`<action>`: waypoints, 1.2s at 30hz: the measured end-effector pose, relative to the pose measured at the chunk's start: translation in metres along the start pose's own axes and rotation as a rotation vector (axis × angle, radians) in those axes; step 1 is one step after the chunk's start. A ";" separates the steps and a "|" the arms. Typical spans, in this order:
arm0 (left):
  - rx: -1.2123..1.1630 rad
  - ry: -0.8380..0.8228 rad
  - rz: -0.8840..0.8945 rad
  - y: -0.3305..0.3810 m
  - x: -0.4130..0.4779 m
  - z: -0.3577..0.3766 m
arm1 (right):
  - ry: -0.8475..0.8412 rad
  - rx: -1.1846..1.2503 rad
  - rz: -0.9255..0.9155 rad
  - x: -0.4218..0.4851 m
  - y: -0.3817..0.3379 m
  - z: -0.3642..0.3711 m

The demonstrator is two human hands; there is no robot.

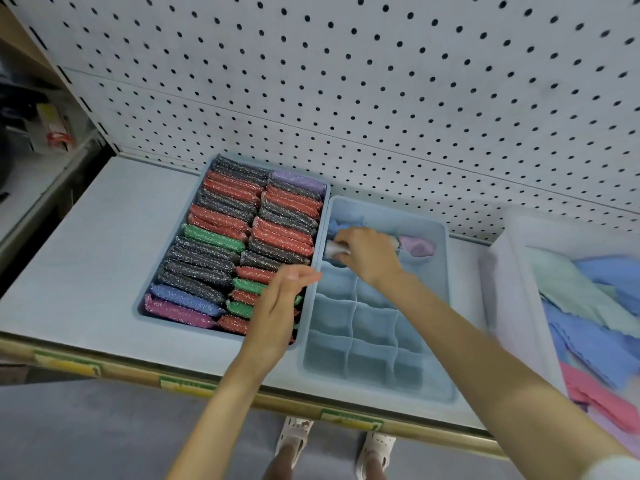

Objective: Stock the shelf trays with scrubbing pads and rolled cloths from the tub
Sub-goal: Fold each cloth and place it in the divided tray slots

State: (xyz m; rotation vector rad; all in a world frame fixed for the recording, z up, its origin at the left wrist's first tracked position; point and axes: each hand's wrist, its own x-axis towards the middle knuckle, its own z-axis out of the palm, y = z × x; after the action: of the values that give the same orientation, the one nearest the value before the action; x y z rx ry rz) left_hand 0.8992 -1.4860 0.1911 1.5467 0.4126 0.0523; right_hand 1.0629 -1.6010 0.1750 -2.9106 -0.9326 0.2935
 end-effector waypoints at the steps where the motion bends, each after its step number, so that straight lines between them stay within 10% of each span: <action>1: 0.010 -0.007 0.001 -0.001 0.001 0.000 | -0.017 -0.028 -0.013 0.001 0.000 0.002; 14: 0.066 -0.020 -0.019 -0.002 0.001 0.003 | -0.323 0.197 -0.089 0.000 0.013 -0.012; 28: 0.214 -0.237 0.166 0.051 -0.034 0.171 | 0.352 1.028 0.389 -0.203 0.153 -0.069; 36: 0.310 -0.367 0.251 0.024 -0.079 0.292 | 0.169 0.874 0.589 -0.339 0.270 -0.032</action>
State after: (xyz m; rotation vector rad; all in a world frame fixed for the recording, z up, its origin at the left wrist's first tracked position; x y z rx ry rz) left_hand 0.9160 -1.7868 0.2236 1.8624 -0.0706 -0.1051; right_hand 0.9529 -2.0183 0.2262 -2.2366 0.1181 0.3569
